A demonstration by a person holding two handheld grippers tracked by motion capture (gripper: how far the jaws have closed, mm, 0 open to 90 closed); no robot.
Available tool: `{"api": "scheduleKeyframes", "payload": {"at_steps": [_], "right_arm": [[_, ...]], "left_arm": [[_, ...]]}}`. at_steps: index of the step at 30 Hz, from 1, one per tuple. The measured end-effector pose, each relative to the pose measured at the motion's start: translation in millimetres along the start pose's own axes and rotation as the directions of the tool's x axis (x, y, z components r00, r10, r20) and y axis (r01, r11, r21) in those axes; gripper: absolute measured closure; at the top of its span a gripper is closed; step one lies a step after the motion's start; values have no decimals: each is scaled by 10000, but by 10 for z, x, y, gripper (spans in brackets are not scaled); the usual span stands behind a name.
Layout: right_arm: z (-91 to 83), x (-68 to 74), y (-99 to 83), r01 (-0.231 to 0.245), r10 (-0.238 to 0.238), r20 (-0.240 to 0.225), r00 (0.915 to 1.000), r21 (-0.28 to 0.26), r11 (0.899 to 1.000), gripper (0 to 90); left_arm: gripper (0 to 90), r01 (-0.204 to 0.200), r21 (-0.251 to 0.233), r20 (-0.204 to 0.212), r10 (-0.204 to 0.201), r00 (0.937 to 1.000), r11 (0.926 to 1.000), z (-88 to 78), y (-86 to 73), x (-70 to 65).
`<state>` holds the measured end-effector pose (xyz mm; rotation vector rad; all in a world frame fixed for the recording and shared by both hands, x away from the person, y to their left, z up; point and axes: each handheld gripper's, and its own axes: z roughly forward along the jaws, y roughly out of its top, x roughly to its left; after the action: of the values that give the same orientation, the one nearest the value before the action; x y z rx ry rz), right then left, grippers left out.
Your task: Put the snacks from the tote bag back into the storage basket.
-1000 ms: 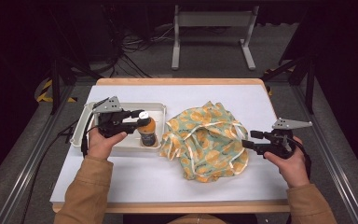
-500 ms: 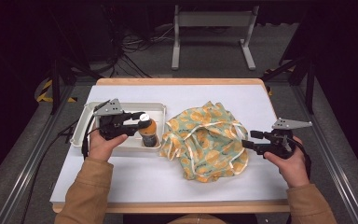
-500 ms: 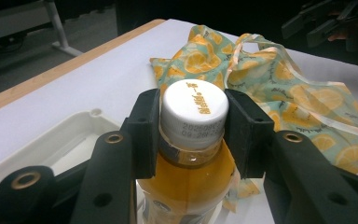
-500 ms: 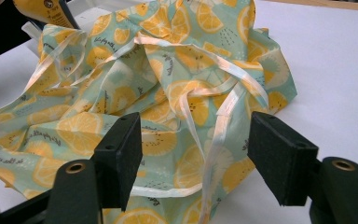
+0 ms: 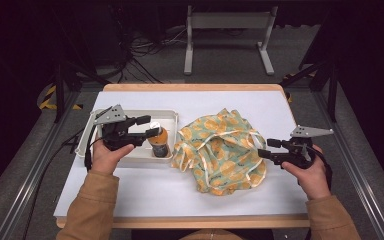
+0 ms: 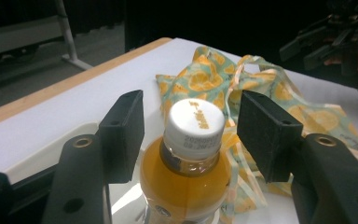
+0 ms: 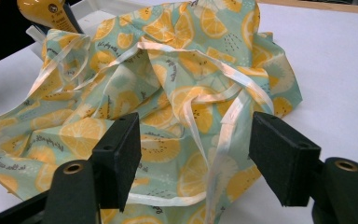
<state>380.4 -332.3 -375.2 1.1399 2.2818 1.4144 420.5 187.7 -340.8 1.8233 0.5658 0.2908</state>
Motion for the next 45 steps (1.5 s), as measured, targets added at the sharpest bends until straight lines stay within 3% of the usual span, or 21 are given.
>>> {"api": "scheduleKeyframes", "payload": {"at_steps": [8,13,17,18,24,30,37,45], "right_arm": [[30,-1,35,58,-59,-58,10000,-79,10000,344],[12,-19,43,111,-112,-40,9999,-161,9998,335],[-15,-31,46,158,-158,-21,9999,-253,9996,327],[-59,-40,52,140,-141,-9,9999,-307,9994,320],[-133,-72,51,270,-260,236,9994,-426,9987,302],[-183,-92,30,396,-382,312,9988,-456,9982,282],[-234,-89,-4,812,-788,517,9955,-461,9956,261],[-264,-82,-81,1223,-1188,618,9910,-552,9910,256]], "left_arm": [[370,-161,-55,-565,158,9983,9999,-232,105,-172],[360,-63,-5,-780,63,9969,10000,-407,61,-237],[352,119,390,-1209,-71,9926,9992,-511,-6,-237],[348,304,545,-1332,-229,9908,9980,-588,-76,-228],[333,470,533,-1605,-379,9863,9975,-749,-210,-216],[314,854,521,-2085,-728,9753,9950,-988,-489,-161],[310,1400,628,-2273,-1225,9661,9882,-1040,-741,-143],[311,1698,604,-2476,-1501,9572,9836,-1021,-980,-124]]}}
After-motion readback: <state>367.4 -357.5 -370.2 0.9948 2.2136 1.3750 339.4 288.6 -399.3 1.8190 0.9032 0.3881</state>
